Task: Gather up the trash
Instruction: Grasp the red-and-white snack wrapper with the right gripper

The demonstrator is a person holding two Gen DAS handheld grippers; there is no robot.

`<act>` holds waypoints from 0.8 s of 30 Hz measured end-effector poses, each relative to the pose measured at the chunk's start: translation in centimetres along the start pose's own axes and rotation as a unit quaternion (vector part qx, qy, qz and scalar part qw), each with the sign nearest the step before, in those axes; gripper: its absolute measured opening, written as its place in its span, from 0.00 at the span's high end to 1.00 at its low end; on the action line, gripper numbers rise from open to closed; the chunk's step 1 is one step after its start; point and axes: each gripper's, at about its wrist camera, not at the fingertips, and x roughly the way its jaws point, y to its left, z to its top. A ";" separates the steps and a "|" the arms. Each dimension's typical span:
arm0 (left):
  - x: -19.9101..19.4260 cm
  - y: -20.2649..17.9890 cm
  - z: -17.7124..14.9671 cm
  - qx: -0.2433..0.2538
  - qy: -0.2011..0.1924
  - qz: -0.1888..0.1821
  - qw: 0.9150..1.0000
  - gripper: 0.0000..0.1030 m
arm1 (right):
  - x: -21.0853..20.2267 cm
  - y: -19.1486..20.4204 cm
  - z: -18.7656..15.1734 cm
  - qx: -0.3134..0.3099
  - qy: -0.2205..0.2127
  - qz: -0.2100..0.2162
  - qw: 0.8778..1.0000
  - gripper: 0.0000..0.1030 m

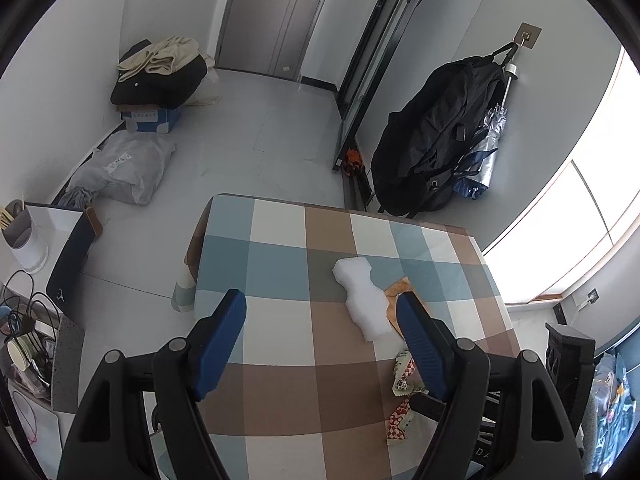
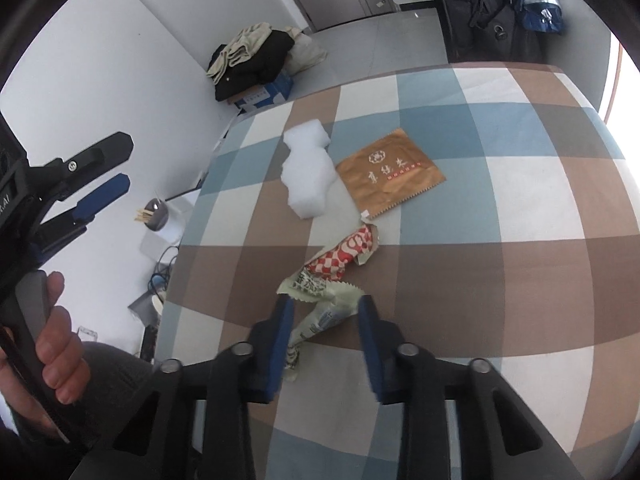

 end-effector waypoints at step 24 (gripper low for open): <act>3.6 -2.8 -2.4 0.044 0.080 -0.006 0.996 0.28 | -4.5 -2.8 -1.9 -0.013 -0.045 0.012 0.999 0.93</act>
